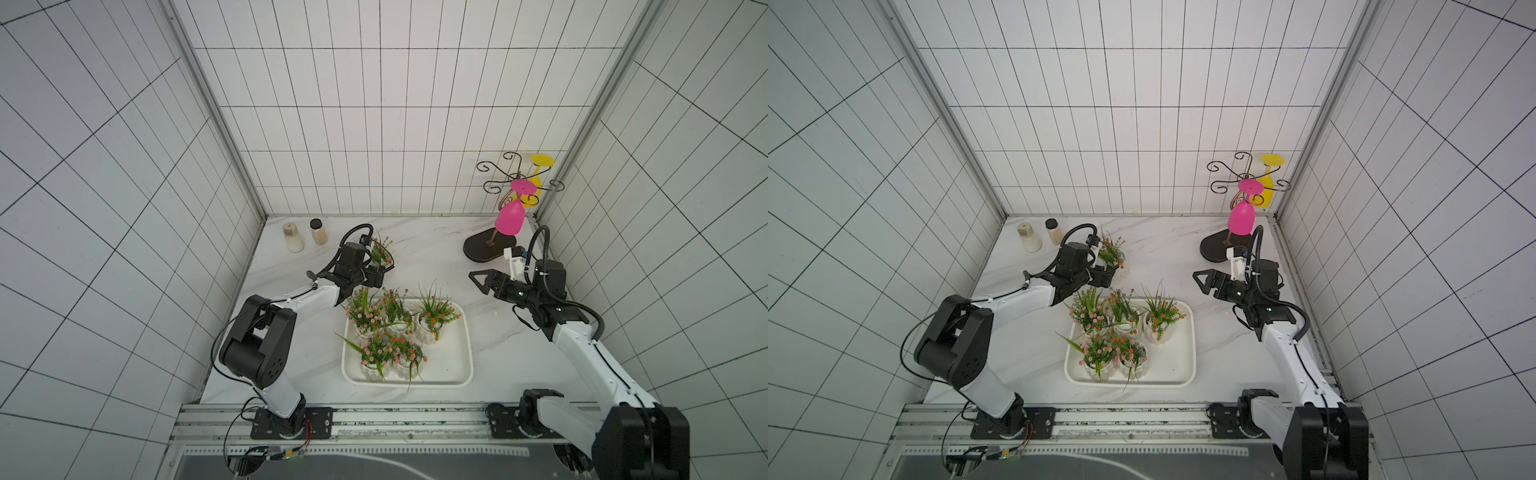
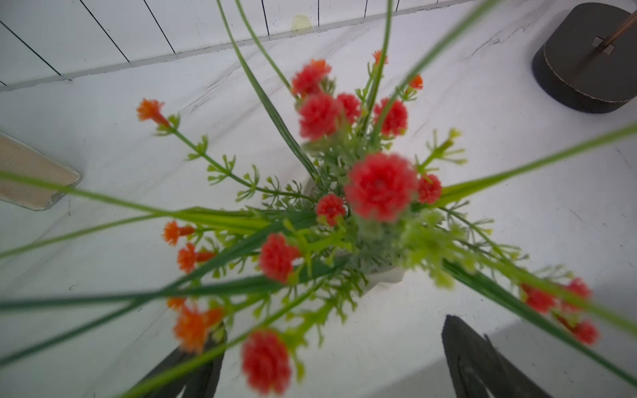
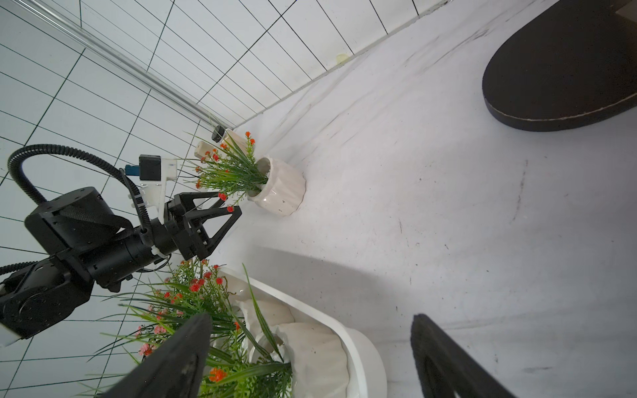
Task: Put the potted gypsophila into the storage box
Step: Pick up the baby's breath potted plant from the center of the board.
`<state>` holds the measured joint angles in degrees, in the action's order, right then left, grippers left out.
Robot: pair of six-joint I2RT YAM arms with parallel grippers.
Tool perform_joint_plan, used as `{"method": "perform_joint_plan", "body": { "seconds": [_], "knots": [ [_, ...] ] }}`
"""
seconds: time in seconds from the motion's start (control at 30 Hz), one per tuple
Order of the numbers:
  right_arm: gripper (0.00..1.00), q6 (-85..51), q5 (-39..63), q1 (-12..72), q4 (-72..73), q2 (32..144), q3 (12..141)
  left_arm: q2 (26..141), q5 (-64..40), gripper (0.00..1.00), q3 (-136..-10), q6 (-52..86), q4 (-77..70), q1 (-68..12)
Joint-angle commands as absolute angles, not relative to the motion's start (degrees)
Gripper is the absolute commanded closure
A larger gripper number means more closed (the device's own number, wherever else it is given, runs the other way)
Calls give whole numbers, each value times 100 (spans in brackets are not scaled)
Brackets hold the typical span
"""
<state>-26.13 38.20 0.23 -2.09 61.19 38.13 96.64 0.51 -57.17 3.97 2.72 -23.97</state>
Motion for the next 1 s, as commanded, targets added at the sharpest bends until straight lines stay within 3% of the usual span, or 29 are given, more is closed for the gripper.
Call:
{"method": "perform_joint_plan", "body": {
  "seconds": [0.0,0.97],
  "knots": [
    [9,-2721,3946,-61,0,6157,3940,9930,0,3,-5979,314,-30,-2347],
    [8,-2982,4078,-201,275,5947,3713,10784,-421,3,-6306,-78,-1392,-2434]
  ]
}}
